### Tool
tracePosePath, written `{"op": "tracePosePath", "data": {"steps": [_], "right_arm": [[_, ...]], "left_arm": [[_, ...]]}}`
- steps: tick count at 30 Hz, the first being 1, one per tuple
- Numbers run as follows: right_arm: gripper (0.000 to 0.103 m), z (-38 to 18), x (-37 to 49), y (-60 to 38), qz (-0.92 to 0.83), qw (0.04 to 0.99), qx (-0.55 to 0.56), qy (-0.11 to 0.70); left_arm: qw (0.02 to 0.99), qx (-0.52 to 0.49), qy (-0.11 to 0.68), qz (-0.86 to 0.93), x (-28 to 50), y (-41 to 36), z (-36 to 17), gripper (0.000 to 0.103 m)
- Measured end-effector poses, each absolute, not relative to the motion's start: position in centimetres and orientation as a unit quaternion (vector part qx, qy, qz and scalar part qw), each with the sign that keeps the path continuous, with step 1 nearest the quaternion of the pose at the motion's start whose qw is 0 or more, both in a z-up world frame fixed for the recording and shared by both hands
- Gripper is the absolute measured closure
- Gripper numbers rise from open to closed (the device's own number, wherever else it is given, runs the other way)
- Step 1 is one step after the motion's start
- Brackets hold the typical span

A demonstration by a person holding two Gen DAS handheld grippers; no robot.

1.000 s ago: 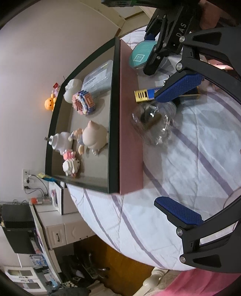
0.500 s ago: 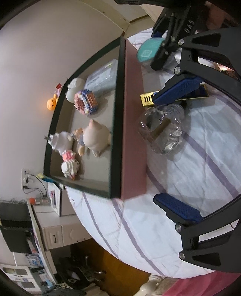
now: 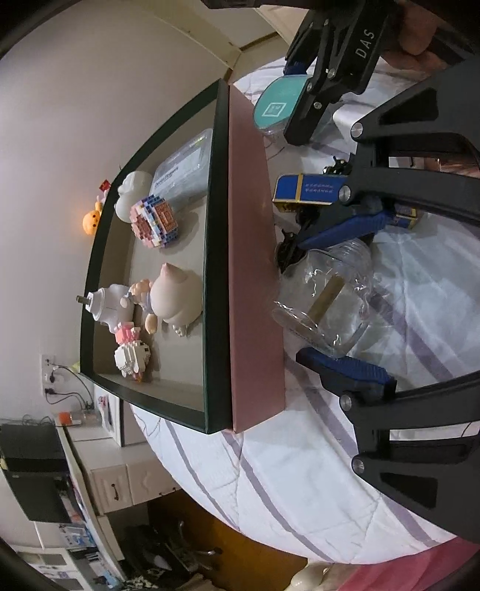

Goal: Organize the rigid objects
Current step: 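Grasp the clear glass jar with the left gripper while the right gripper grasps the teal tin, then lower the glass jar and teal tin into the pink box and release both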

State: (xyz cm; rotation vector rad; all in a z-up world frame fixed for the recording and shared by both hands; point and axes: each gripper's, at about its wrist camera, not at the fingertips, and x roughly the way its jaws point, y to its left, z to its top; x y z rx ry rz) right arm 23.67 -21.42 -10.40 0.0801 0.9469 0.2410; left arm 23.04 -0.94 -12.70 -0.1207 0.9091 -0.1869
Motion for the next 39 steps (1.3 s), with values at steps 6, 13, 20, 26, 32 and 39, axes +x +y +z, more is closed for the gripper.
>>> {"op": "tracePosePath", "data": {"steps": [6,13,20,26,32,39], "right_arm": [[0.032,-9.5,23.2,-21.6,0.116,0.887,0.036,0.446],[0.032,-8.3,22.7,-21.8,0.116,0.892,0.039,0.434],[0.032,-5.5,22.0,-21.4,0.127,0.903,0.035,0.408],[0.032,-2.7,22.3,-21.1,0.137,0.914,0.028,0.38],[0.032,0.0,23.1,-20.7,0.143,0.925,0.018,0.352],[0.032,1.9,25.2,-20.6,0.142,0.933,0.014,0.331]], "left_arm": [[0.895,-0.053,0.433,-0.092,22.3,-0.9,-12.1,0.047],[0.905,-0.05,0.413,-0.089,21.3,-0.1,-10.2,0.047],[0.919,-0.047,0.382,-0.087,20.7,1.0,-7.0,0.047],[0.931,-0.041,0.352,-0.089,20.8,1.5,-4.1,0.047],[0.941,-0.036,0.323,-0.097,21.9,1.2,-1.5,0.047],[0.946,-0.041,0.304,-0.105,24.6,0.6,0.3,0.047]]}}
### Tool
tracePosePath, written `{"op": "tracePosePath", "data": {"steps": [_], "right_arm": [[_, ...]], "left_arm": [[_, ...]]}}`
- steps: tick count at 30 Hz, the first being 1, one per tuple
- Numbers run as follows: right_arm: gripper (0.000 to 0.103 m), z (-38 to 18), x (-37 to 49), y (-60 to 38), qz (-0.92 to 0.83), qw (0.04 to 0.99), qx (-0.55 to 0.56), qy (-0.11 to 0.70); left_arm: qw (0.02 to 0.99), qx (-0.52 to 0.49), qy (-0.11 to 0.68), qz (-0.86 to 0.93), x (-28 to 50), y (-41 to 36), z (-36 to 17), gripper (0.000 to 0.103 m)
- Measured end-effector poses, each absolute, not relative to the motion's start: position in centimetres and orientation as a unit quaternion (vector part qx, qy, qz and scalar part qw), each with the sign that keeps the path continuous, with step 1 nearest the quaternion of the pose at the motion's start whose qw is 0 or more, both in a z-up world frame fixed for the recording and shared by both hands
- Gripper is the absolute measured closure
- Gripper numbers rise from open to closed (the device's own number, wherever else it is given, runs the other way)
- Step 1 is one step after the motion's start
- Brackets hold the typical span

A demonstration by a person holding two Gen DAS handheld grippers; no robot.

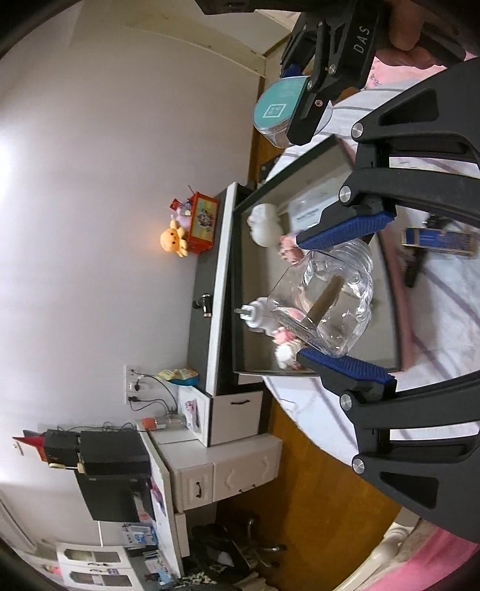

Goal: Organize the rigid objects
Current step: 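Lower the glass jar and teal tin into the pink box and release both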

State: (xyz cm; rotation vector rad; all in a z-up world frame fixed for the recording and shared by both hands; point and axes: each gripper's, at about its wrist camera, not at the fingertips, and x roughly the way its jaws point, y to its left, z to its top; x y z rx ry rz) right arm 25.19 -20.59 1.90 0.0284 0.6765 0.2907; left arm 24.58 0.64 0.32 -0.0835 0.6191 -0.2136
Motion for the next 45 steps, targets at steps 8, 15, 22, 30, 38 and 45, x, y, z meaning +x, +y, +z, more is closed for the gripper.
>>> {"op": "tracePosePath", "data": {"steps": [8,15,22,30,38,45], "right_arm": [[0.032,1.3,28.4,-20.6,0.135,0.931,0.013,0.339],[0.032,-1.6,31.0,-20.4,0.129,0.919,0.019,0.372],[0.032,-3.8,32.9,-20.5,0.12,0.91,0.022,0.396],[0.032,-5.9,34.2,-20.3,0.116,0.899,0.018,0.421],[0.019,-6.3,33.7,-21.2,0.102,0.899,0.023,0.425],[0.018,-5.6,32.1,-21.5,0.09,0.905,0.034,0.415]], "left_arm": [[0.946,-0.044,0.301,-0.108,27.7,0.0,0.5,0.047],[0.938,-0.048,0.324,-0.111,30.2,-0.9,-1.3,0.047],[0.929,-0.048,0.349,-0.113,32.9,-2.0,-3.8,0.047],[0.915,-0.033,0.382,-0.125,35.0,-3.3,-6.5,0.046],[0.926,-0.04,0.363,-0.095,33.6,-1.6,-5.9,0.012],[0.937,-0.035,0.341,-0.072,30.8,-0.1,-4.2,0.002]]}}
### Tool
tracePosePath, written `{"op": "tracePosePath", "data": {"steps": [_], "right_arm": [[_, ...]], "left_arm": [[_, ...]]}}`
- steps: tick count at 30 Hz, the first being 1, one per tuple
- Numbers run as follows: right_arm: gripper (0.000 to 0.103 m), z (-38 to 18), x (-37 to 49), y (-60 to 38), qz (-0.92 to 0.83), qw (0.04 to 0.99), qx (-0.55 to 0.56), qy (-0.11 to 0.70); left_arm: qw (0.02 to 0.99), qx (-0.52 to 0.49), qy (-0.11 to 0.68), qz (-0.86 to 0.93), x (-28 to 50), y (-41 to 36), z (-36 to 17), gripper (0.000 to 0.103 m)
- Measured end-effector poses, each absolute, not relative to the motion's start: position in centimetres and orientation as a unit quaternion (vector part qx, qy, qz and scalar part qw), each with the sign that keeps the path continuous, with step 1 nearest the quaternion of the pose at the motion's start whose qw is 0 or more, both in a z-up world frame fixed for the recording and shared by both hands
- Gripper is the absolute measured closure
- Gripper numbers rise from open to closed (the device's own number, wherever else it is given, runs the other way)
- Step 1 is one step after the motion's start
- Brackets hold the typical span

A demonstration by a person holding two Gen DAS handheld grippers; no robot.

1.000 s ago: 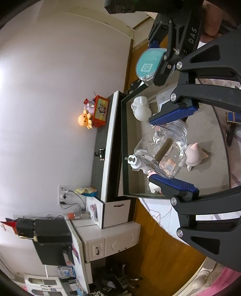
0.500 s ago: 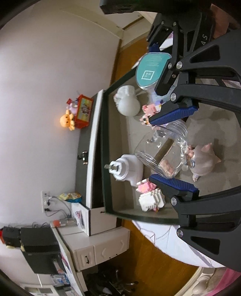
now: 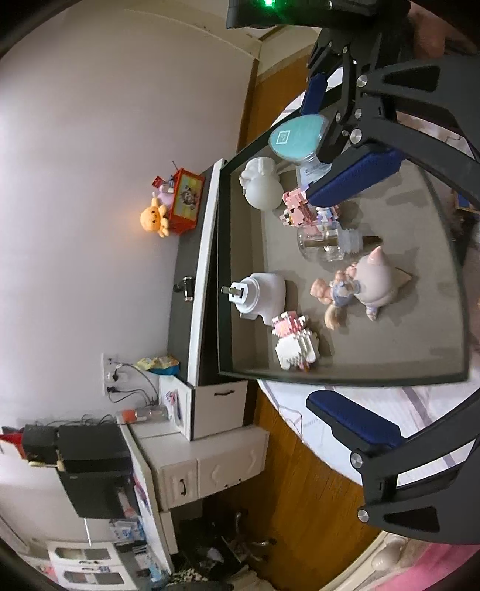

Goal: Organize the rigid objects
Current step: 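Lower the glass jar and teal tin into the pink box and release both, then withdraw both tools from the box toward the remaining items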

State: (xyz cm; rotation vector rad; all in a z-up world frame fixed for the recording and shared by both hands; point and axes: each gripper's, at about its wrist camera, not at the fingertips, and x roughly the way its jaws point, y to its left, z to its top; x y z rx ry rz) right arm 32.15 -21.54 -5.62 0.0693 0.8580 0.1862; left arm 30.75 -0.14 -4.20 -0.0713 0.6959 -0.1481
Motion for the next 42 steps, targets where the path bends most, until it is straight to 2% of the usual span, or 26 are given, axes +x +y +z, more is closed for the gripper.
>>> {"op": "tracePosePath", "data": {"steps": [25,42], "right_arm": [[0.018,-0.1,19.0,-21.5,0.089,0.935,0.048,0.34],[0.018,0.8,14.1,-20.7,0.102,0.94,0.037,0.324]], "left_arm": [[0.942,-0.033,0.324,-0.082,18.3,-0.4,-2.0,0.001],[0.944,-0.034,0.32,-0.076,13.0,0.1,-1.4,0.0]]}}
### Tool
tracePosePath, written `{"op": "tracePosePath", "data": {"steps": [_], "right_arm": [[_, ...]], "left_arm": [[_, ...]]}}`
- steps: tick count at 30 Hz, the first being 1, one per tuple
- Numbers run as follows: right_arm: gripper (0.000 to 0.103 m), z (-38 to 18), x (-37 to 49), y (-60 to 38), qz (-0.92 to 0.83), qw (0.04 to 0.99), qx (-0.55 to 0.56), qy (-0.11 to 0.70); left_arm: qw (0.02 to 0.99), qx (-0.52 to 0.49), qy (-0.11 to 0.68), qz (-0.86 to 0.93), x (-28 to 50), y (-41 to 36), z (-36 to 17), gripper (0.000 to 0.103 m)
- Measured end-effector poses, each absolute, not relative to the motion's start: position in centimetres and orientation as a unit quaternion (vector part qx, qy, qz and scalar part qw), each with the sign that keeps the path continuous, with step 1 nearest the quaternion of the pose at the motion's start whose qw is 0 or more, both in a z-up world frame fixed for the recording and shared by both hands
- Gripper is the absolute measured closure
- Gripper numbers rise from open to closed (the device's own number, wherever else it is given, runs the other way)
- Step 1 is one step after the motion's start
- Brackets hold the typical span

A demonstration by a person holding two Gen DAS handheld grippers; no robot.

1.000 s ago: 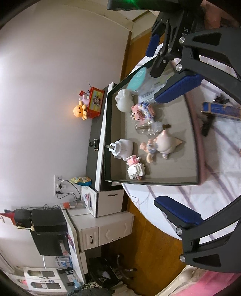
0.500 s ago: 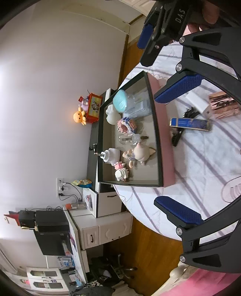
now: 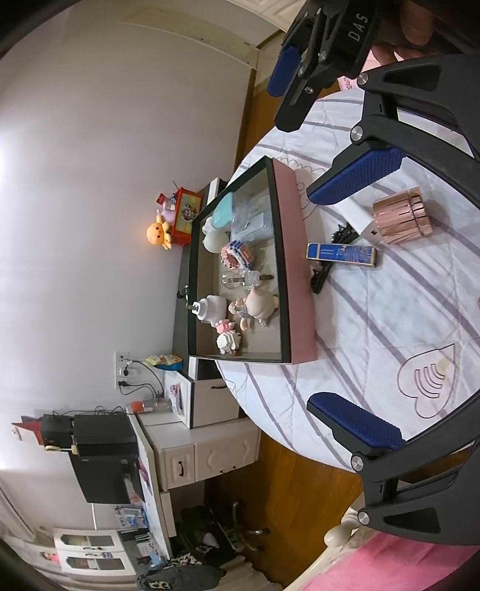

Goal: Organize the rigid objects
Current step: 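Withdraw both tools from the box toward the remaining items, then grasp the rose-gold cup with the right gripper while the left gripper grasps the blue package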

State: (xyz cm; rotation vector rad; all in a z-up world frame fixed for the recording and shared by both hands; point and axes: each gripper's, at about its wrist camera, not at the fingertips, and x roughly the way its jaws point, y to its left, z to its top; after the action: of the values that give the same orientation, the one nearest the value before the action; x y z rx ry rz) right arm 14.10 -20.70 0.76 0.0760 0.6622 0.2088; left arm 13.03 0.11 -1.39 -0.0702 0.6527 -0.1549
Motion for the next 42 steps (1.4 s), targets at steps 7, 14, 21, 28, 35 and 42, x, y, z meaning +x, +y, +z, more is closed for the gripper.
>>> {"op": "tracePosePath", "data": {"steps": [7,14,21,28,35,42], "right_arm": [[0.018,0.6,13.1,-20.5,0.104,0.939,0.033,0.327],[0.018,1.0,12.7,-20.3,0.105,0.94,0.03,0.323],[0.018,1.1,12.4,-20.2,0.104,0.94,0.029,0.322],[0.018,1.0,12.3,-20.3,0.102,0.94,0.029,0.325],[0.018,0.9,12.4,-20.4,0.102,0.939,0.029,0.327],[0.018,-1.8,12.4,-20.4,0.101,0.927,0.031,0.36]], "left_arm": [[0.944,-0.038,0.32,-0.076,11.9,0.2,-1.4,0.0],[0.945,-0.039,0.316,-0.075,11.3,0.4,-1.0,0.0],[0.945,-0.038,0.316,-0.074,11.3,0.4,-1.1,0.0],[0.944,-0.04,0.319,-0.072,10.9,0.6,-1.1,0.0],[0.944,-0.04,0.319,-0.072,10.9,0.6,-1.3,0.0],[0.938,-0.039,0.339,-0.061,11.3,0.8,-3.0,0.0]]}}
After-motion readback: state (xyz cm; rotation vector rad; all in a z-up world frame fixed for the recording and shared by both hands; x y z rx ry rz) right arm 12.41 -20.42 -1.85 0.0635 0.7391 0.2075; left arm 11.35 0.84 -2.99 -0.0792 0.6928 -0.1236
